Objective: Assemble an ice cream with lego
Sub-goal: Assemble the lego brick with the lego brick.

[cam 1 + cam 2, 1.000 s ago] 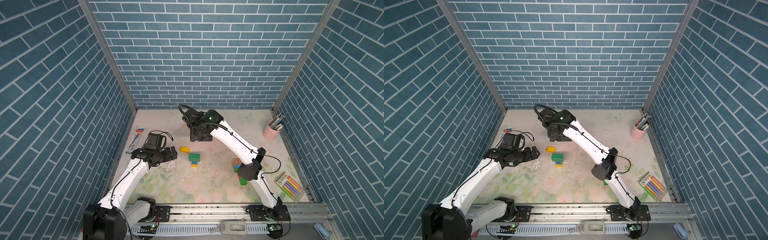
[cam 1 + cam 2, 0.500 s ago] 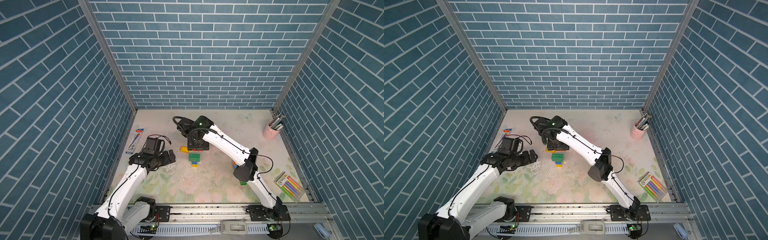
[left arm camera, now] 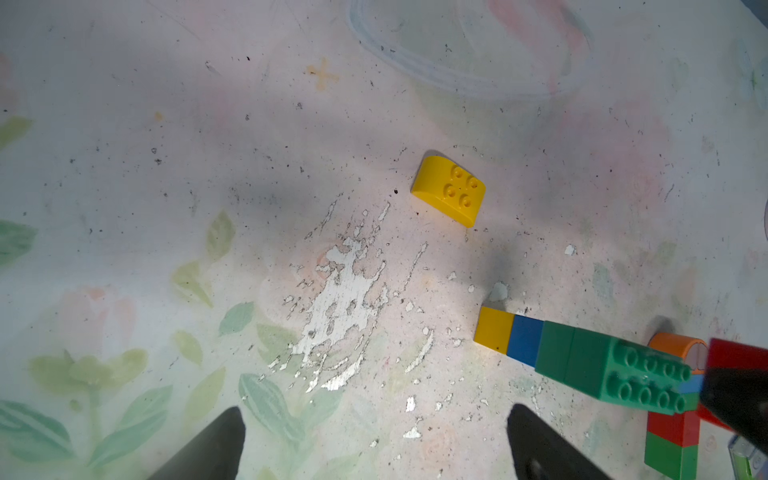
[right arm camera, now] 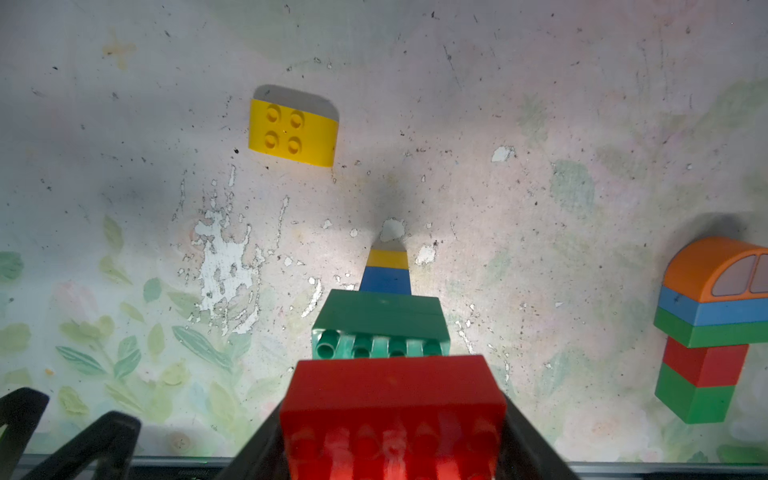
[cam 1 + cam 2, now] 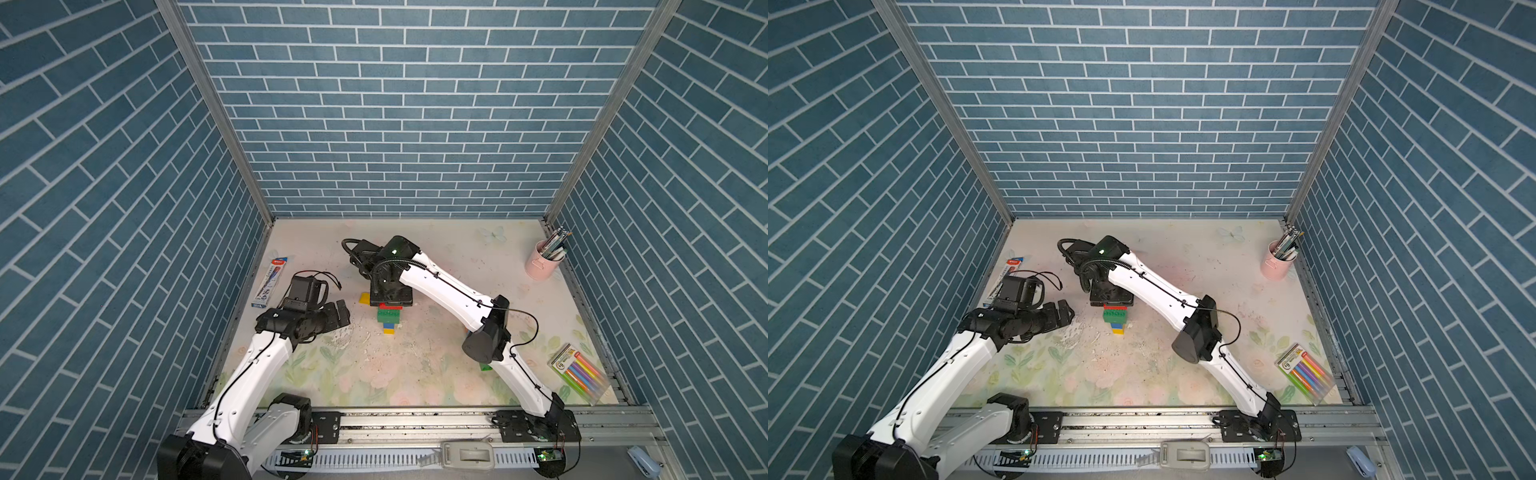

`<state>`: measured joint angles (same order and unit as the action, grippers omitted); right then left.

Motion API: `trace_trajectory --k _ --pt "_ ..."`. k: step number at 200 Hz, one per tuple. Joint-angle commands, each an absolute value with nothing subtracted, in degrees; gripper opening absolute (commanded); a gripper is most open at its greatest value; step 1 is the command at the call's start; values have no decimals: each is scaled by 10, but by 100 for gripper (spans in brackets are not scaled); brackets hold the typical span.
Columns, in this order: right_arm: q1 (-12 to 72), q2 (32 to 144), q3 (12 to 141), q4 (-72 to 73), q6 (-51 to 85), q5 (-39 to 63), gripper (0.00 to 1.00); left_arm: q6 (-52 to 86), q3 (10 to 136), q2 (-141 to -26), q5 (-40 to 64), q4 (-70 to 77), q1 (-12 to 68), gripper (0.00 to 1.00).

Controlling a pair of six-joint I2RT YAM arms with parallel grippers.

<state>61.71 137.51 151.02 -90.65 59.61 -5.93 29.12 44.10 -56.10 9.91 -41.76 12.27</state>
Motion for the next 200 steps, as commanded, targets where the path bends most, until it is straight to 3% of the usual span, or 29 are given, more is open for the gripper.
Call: trace_trajectory --k 1,200 --pt "618 1386 1512 -918 626 -53 0 292 432 -555 91 -429 119 99" --pt "620 1409 1517 -927 627 -38 0 293 430 -549 96 -429 119 99"
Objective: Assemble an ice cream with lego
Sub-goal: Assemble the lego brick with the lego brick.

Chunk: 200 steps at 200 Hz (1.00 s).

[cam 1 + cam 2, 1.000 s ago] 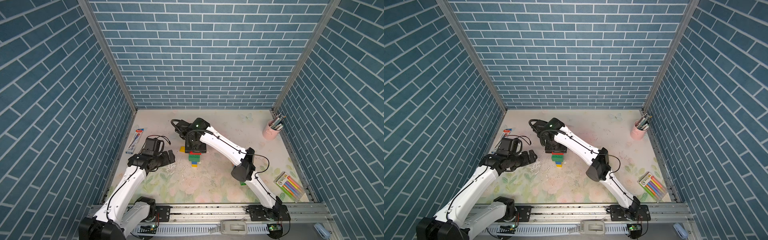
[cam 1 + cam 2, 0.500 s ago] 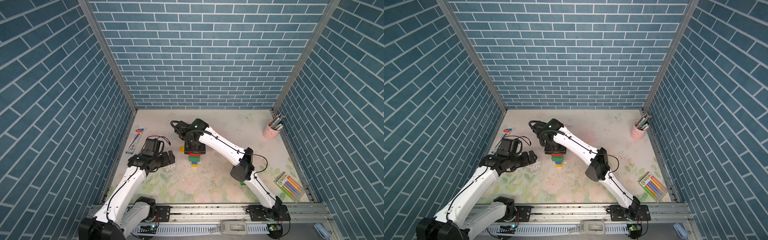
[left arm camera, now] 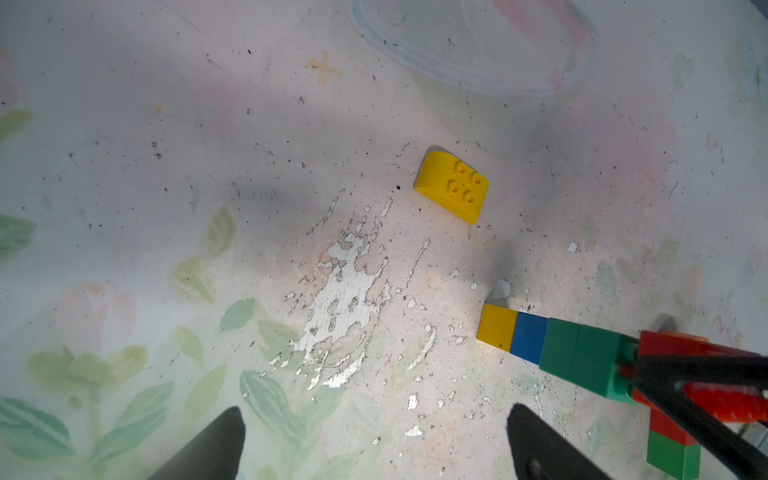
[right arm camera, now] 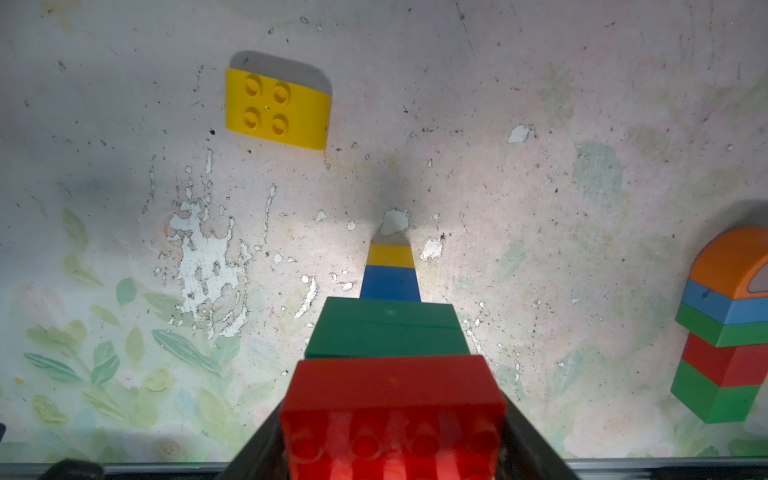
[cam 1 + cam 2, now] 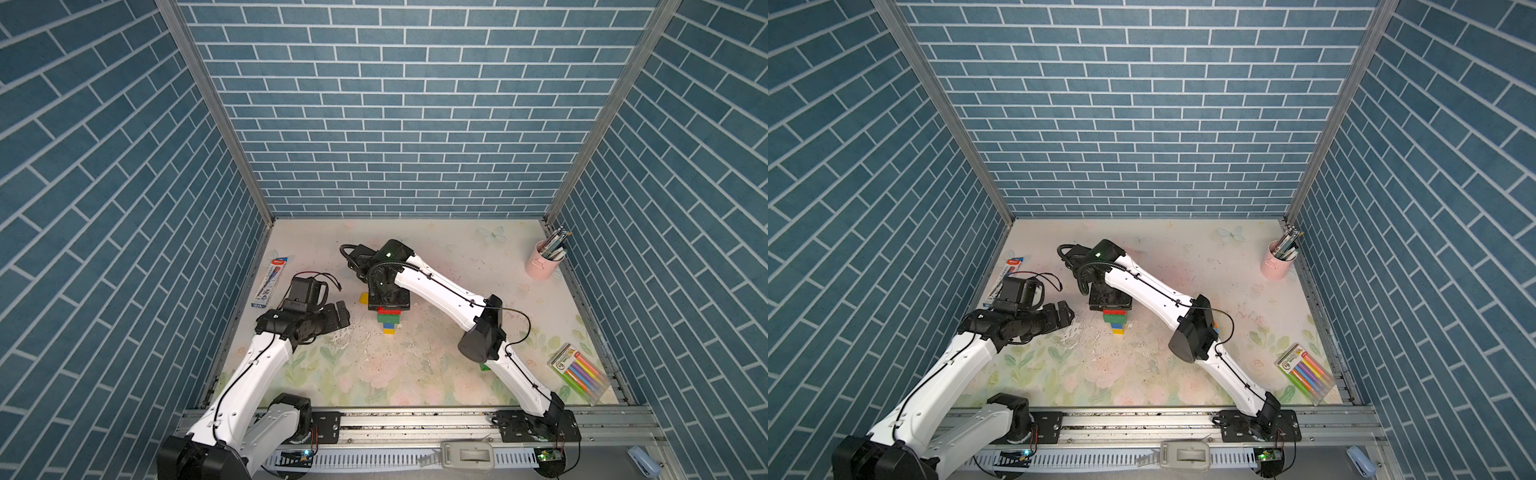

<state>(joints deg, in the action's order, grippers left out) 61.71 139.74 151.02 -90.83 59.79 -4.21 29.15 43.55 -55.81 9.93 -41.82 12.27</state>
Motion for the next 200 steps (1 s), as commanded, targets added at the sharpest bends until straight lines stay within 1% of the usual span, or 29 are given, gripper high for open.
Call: trace_trajectory --k 1,85,200 --pt "619 1409 1517 -927 627 -37 0 293 429 -549 96 -429 119 99" --pt "622 1413 1534 -929 628 -35 0 293 429 -550 98 -427 119 99" --pt "626 1430 1513 -934 625 -21 0 293 428 -546 99 -429 119 99"
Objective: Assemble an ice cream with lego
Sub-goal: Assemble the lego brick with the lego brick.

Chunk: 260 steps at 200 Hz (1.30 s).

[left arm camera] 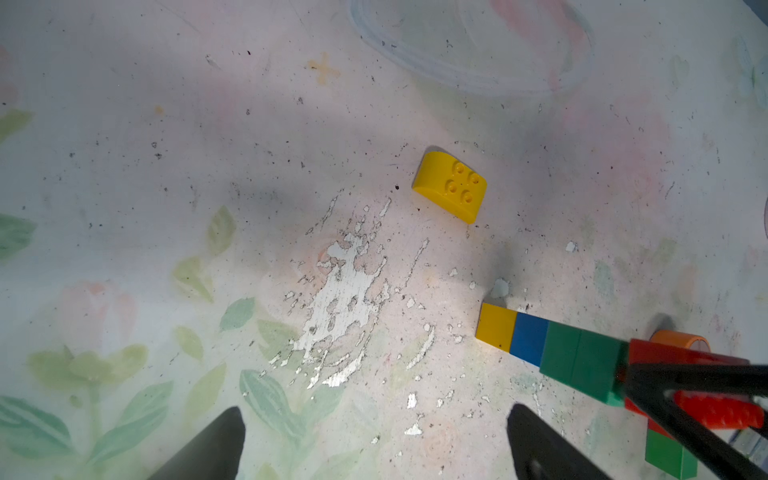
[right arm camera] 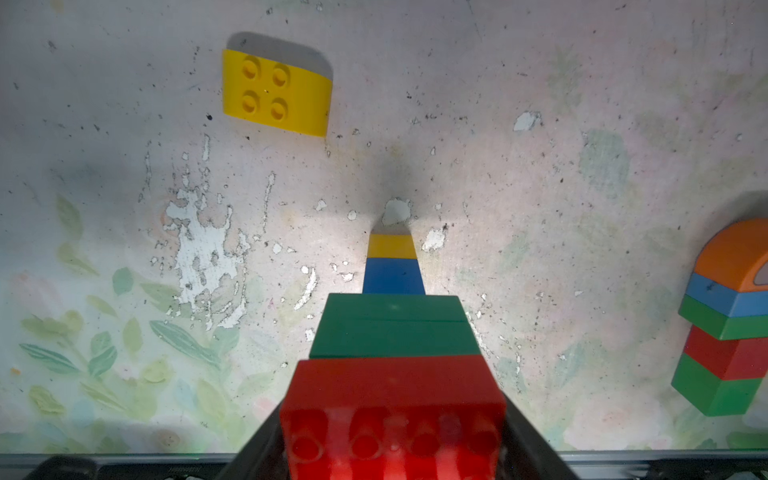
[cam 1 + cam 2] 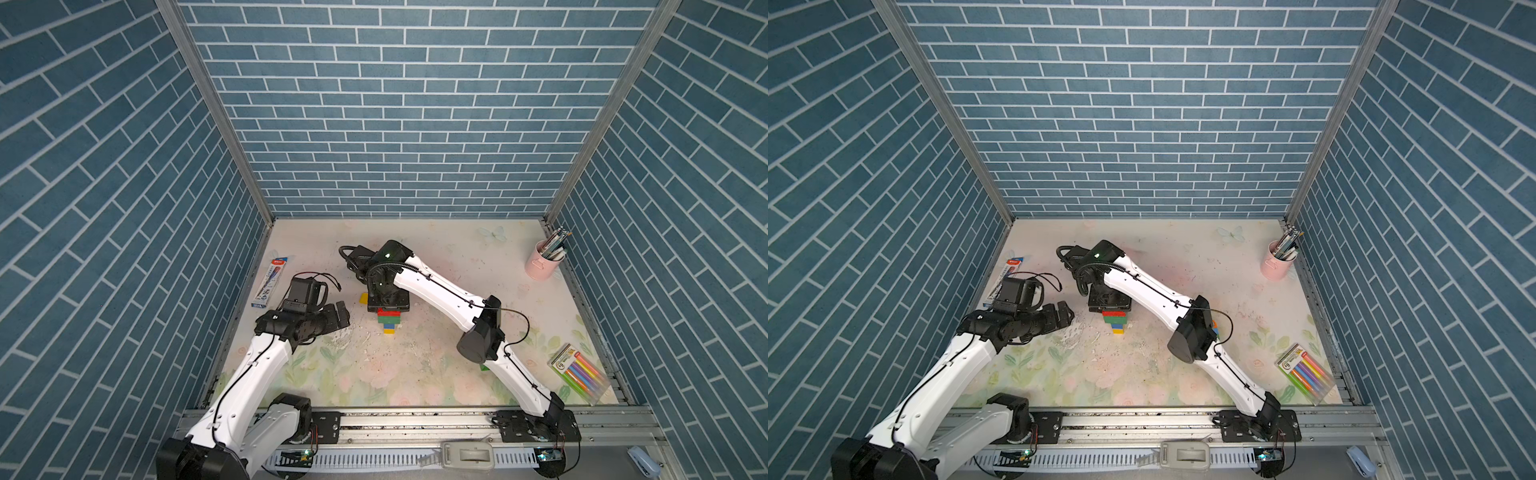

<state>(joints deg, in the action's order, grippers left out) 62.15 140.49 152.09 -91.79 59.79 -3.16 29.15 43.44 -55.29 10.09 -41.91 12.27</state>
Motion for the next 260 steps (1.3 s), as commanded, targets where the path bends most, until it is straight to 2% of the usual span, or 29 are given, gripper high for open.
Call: trace_trajectory --k 1,69,95,124,260 --pt "626 1430 1513 -935 625 -21 0 293 428 -546 99 -429 119 99" --pt "624 1414 1472 -912 621 -51 0 293 428 -547 100 -430 119 100" --pt "621 1409 1437 -867 606 -11 0 292 428 -546 99 -430 119 100" --pt "622 1449 1490 -917 565 -7 0 292 428 -546 100 -430 119 99" --pt "615 1489 1403 -926 539 -51 0 292 428 -545 97 -435 119 100"
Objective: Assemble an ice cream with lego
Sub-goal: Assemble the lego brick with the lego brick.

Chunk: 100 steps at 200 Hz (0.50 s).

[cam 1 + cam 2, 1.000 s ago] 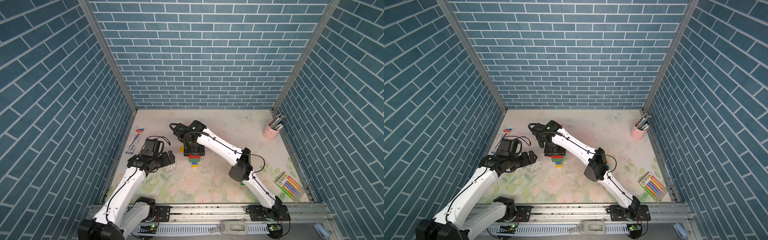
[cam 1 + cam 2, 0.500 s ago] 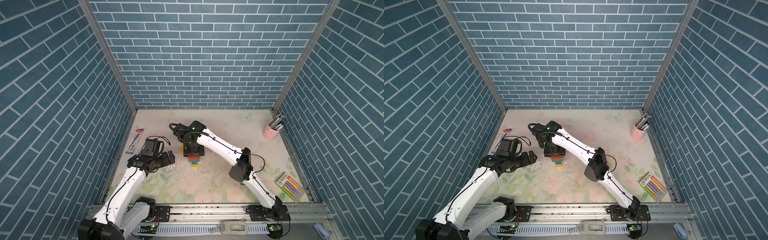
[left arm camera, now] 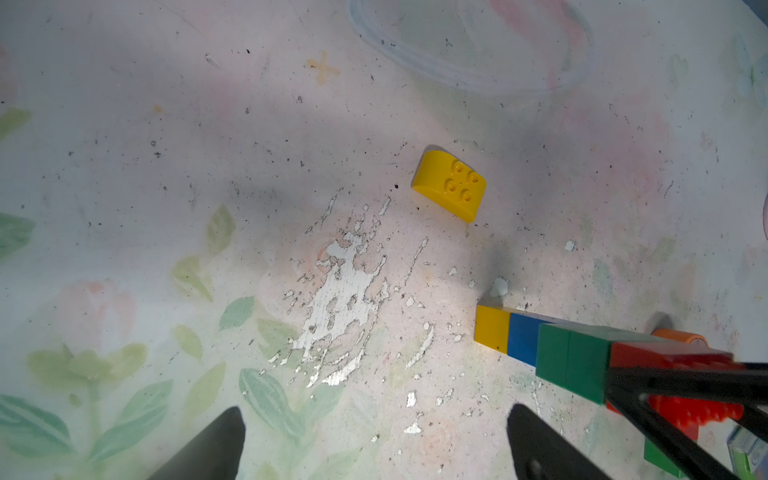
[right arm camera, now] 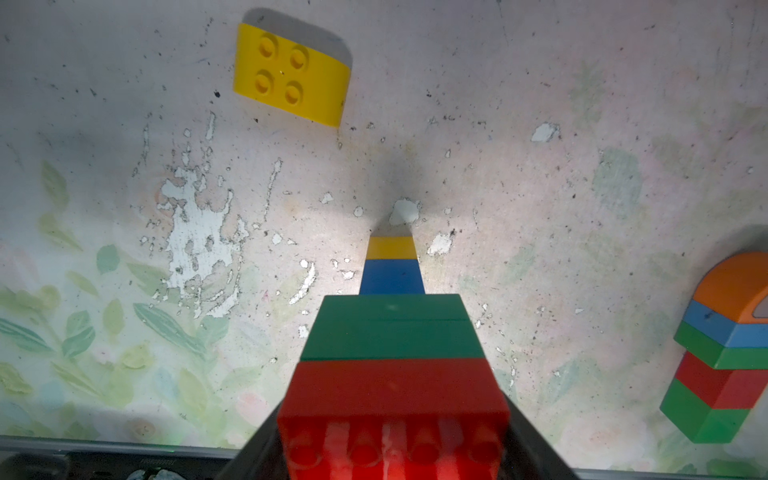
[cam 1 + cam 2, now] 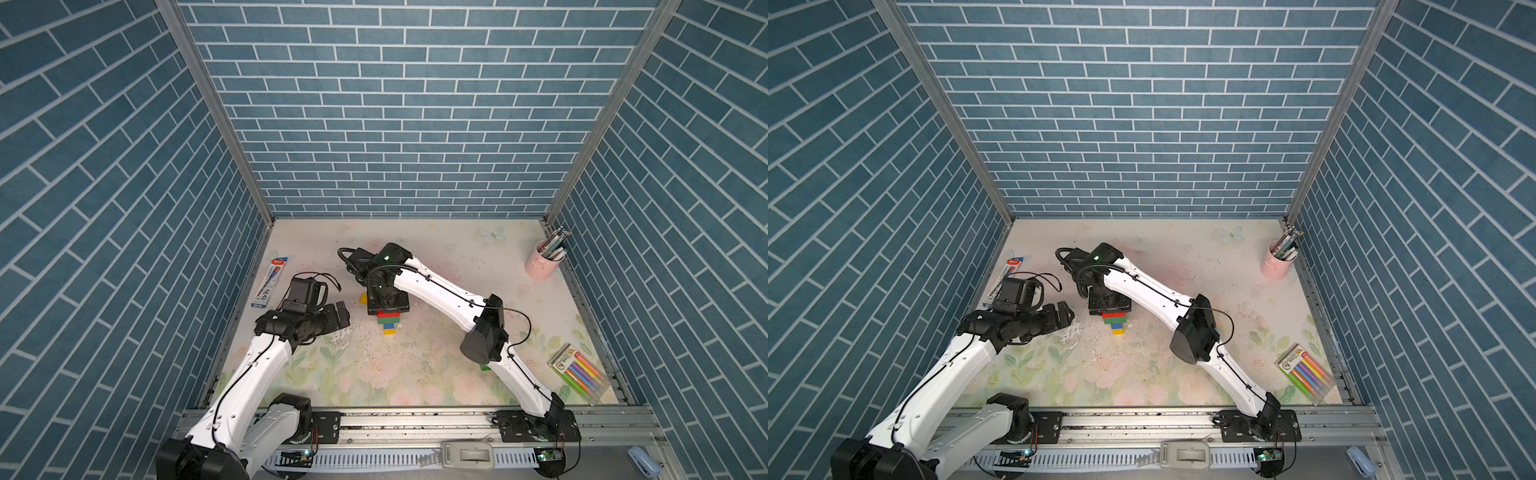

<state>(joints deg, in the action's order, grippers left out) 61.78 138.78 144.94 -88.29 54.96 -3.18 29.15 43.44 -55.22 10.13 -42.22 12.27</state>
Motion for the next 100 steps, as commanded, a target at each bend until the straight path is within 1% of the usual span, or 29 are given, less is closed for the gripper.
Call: trace_trajectory --k 1,36,57,100 --pt "615 1489 1404 -928 538 -51 0 292 428 -545 98 -435 119 100" --pt "616 1500 1385 -923 534 -46 0 292 428 -546 97 -436 119 100" --pt "615 1514 1387 -939 530 -60 0 292 429 -544 95 -438 119 99" --pt "614 1500 1344 -918 532 -63 0 291 429 -536 90 -441 119 100"
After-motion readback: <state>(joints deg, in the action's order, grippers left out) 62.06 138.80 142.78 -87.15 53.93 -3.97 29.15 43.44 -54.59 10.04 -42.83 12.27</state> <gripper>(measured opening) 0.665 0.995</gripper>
